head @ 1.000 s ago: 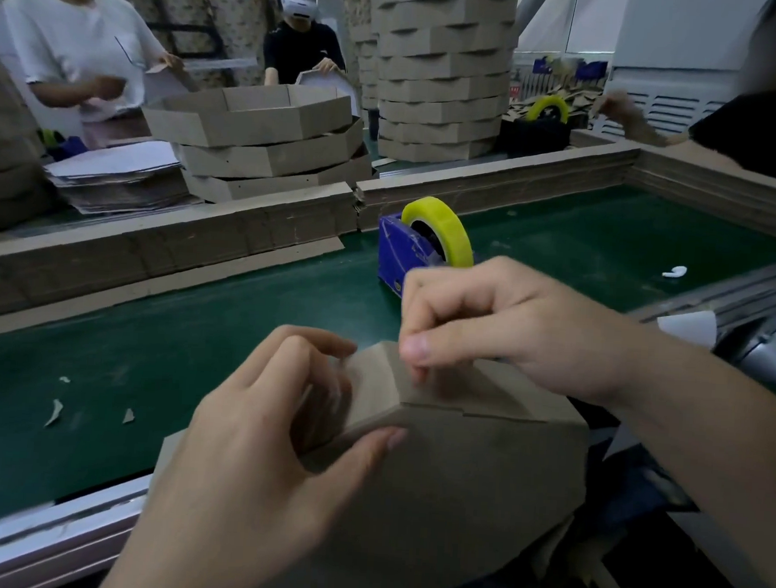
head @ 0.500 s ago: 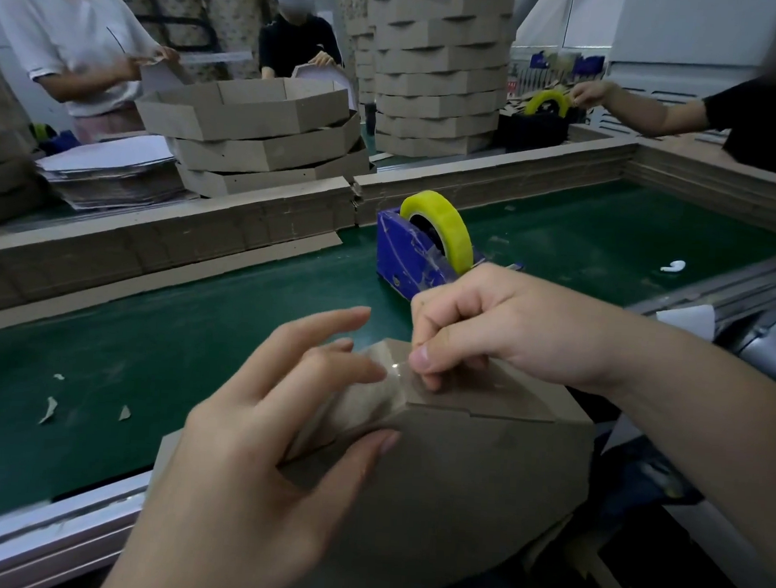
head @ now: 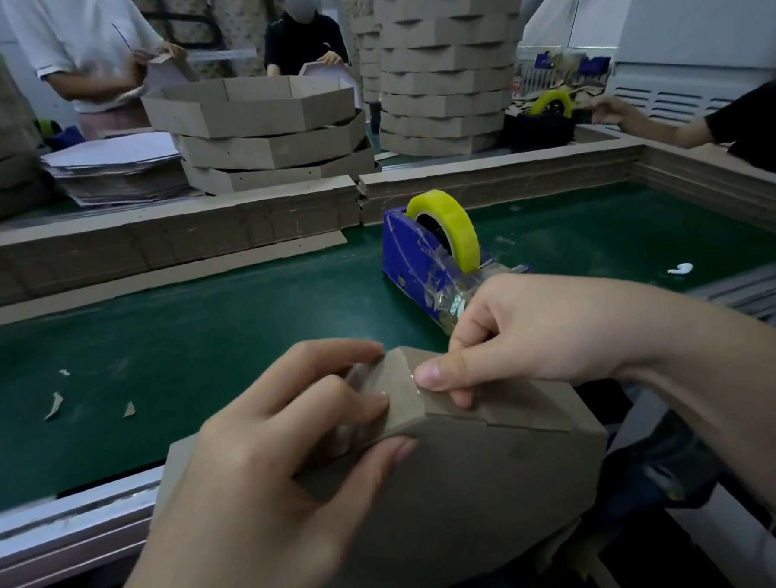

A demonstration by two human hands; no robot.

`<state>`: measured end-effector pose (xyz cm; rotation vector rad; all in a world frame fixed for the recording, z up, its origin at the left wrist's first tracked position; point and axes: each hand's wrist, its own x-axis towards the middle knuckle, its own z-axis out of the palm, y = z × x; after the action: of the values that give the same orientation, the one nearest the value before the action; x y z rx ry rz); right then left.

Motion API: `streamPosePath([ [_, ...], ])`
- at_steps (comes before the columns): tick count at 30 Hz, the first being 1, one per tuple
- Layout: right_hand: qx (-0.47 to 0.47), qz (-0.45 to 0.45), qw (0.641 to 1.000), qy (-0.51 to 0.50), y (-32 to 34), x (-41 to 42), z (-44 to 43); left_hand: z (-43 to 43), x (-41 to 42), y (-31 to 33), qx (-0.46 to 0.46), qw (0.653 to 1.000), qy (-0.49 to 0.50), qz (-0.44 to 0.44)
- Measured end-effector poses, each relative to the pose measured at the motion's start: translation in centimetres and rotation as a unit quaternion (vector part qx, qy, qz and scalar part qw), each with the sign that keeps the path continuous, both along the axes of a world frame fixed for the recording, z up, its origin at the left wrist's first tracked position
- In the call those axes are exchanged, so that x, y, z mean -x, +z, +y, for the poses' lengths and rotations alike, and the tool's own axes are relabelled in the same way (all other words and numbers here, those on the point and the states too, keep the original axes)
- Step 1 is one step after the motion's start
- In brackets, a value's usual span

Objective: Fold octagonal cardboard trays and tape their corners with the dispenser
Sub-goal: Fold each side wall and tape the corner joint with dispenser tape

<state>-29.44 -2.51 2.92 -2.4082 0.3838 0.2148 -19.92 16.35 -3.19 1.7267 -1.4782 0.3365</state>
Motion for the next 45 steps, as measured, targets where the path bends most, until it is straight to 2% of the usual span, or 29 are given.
streamPosePath([
  [5,0.071,0.058,0.996,-0.023,-0.8,0.1,-0.9,0.1,-0.3,0.1,0.002,1.000,0.009,0.014],
  [6,0.069,0.039,0.997,-0.016,-0.7,0.2,-1.2,0.1,-0.2,0.1,0.002,1.000,0.006,0.009],
  [8,0.042,-0.053,0.998,-0.009,-0.5,0.0,-1.7,0.0,-0.1,0.2,0.007,1.000,0.003,0.007],
  [10,-0.031,-0.114,0.993,-0.003,-0.5,-0.2,-1.6,-0.1,0.0,0.3,0.014,1.000,0.000,0.016],
  [13,-0.186,-0.089,0.978,0.029,-1.4,-0.9,-0.8,-0.2,0.2,0.4,0.020,1.000,-0.005,0.014],
  [16,-0.347,-0.080,0.934,0.020,-2.2,-1.5,-0.4,-0.2,0.3,0.5,0.022,1.000,-0.008,0.010],
  [19,-0.409,-0.103,0.907,-0.005,-2.7,-1.7,-0.2,0.0,0.1,0.5,0.026,1.000,-0.004,0.015],
  [21,-0.421,-0.105,0.901,0.004,-2.9,-1.7,-0.2,0.1,0.0,0.5,0.026,1.000,-0.007,0.013],
  [27,-0.315,-0.023,0.943,0.105,-3.1,-0.7,-2.5,-0.1,-0.6,-0.2,-0.006,1.000,-0.010,0.007],
  [33,-0.388,0.042,0.910,0.140,-4.3,-0.3,-5.5,0.0,-0.5,-0.1,-0.009,1.000,-0.021,-0.001],
  [35,-0.365,-0.003,0.921,0.133,-3.9,0.2,-6.5,0.3,-0.5,-0.2,-0.021,1.000,-0.018,-0.004],
  [36,-0.350,-0.063,0.928,0.108,-3.6,0.4,-7.1,0.3,-0.5,-0.3,-0.027,0.999,-0.017,-0.010],
  [38,-0.323,-0.214,0.922,-0.015,-3.1,0.5,-8.5,0.4,-0.6,-0.2,-0.038,0.999,-0.017,-0.014],
  [39,-0.280,-0.275,0.915,-0.098,-3.1,0.3,-9.4,0.3,-0.5,-0.3,-0.041,0.999,-0.017,-0.014],
  [40,-0.193,-0.308,0.913,-0.185,-3.3,-0.1,-10.2,0.2,-0.5,-0.3,-0.046,0.999,-0.014,-0.016],
  [42,-0.004,-0.251,0.919,-0.305,-4.1,-0.9,-11.4,0.1,-0.4,-0.1,-0.051,0.998,-0.006,-0.023],
  [43,0.024,-0.199,0.925,-0.322,-4.7,-1.2,-11.7,0.0,-0.3,0.0,-0.049,0.999,-0.004,-0.022],
  [45,-0.019,-0.145,0.935,-0.324,-5.4,-1.4,-11.8,-0.2,-0.2,0.2,-0.041,0.999,-0.001,-0.021],
])
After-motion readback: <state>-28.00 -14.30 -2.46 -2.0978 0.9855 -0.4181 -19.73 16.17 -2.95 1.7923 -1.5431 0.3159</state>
